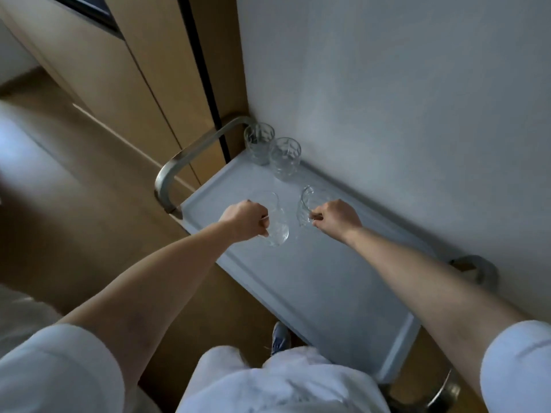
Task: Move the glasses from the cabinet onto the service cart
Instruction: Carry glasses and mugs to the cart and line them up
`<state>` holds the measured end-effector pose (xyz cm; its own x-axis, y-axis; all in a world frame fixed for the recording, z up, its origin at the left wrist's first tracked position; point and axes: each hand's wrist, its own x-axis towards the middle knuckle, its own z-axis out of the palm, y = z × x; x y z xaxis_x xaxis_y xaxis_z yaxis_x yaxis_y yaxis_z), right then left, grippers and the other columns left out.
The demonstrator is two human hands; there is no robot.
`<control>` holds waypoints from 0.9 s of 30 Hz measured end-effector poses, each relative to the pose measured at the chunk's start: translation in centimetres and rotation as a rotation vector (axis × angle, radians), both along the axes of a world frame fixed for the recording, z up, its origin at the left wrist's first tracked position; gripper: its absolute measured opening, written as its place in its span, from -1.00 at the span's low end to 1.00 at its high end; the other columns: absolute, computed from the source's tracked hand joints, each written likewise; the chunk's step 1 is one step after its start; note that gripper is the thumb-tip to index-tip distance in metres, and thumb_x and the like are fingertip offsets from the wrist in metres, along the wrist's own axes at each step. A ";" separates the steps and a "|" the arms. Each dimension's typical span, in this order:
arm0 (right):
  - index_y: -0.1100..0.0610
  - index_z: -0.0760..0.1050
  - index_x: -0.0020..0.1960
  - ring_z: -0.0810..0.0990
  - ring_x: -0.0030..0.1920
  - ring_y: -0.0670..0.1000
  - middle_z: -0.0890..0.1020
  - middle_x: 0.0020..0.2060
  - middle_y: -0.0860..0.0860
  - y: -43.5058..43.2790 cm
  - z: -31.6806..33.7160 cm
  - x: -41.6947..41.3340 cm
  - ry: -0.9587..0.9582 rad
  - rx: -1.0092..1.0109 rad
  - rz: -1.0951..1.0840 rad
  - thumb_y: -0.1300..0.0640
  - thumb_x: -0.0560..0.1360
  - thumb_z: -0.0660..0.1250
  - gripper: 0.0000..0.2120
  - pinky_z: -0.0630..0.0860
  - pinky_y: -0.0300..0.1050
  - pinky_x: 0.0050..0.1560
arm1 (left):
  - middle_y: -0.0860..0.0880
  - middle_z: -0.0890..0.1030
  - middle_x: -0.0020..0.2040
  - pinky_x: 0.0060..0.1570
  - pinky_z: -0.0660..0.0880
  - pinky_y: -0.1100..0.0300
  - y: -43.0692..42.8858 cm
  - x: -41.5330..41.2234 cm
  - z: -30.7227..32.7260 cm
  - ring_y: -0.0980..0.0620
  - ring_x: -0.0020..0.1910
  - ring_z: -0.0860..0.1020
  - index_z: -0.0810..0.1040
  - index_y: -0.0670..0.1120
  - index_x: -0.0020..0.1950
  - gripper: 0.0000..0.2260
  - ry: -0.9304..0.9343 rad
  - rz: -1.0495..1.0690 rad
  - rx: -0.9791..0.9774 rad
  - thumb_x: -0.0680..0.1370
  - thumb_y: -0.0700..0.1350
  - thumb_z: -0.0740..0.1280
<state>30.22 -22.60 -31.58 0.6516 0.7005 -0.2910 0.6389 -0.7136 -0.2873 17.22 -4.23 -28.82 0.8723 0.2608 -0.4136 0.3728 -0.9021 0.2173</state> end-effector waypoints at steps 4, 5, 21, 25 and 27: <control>0.05 0.64 0.03 0.60 0.05 0.14 0.67 0.00 0.06 0.9 -0.8 1.4 0.001 -0.013 -0.087 0.12 0.47 0.27 -0.79 0.54 -0.05 0.02 | 0.12 0.52 -0.16 -0.22 0.37 0.23 1.9 4.1 -1.0 0.06 -0.12 0.51 0.49 0.05 -0.17 -0.90 -0.004 -0.160 0.023 0.54 -0.02 0.32; 0.06 0.64 0.01 0.60 0.04 0.14 0.68 -0.02 0.07 0.9 -1.1 1.6 0.006 -0.011 -0.114 0.13 0.47 0.27 -0.79 0.54 -0.05 0.01 | 0.10 0.53 -0.14 -0.21 0.37 0.23 2.3 5.0 -1.2 0.05 -0.11 0.52 0.48 0.06 -0.17 -0.90 0.002 -0.197 0.016 0.54 -0.02 0.32; 0.18 0.64 0.08 0.53 0.23 0.06 0.65 0.08 0.12 4.0 -7.0 -2.3 -0.032 0.173 -0.727 0.26 0.48 0.31 -0.78 -0.15 -0.10 0.47 | -0.14 0.60 0.00 -0.06 0.35 0.19 7.5 12.8 -7.4 -0.16 0.06 0.54 0.52 0.00 0.17 -0.83 -0.094 -0.935 0.167 0.60 -0.07 0.24; 0.26 0.64 0.04 0.58 0.14 0.10 0.67 0.03 0.14 5.7 -6.6 -3.4 -0.052 0.338 -0.900 0.25 0.45 0.40 -0.82 -0.10 -0.05 0.48 | -0.02 0.60 0.13 0.44 -0.09 0.10 8.6 13.4 -8.9 0.03 0.31 0.41 0.58 0.07 0.11 -0.85 -0.169 -0.987 0.103 0.56 -0.03 0.31; 0.25 0.64 0.04 0.59 0.13 0.09 0.68 0.02 0.11 6.3 -6.4 -3.8 -0.057 0.363 -0.944 0.20 0.45 0.42 -0.81 -0.08 -0.07 0.47 | 0.07 0.56 0.23 0.46 -0.16 0.07 9.4 13.4 -9.6 0.10 0.39 0.31 0.60 0.05 0.11 -0.83 -0.175 -0.971 0.004 0.54 -0.01 0.33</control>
<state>26.42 -16.32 -37.98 0.9912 -0.0680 -0.1139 -0.1215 -0.8095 -0.5743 30.60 5.14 -38.45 0.7573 -0.5994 -0.2593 -0.5669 -0.8005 0.1948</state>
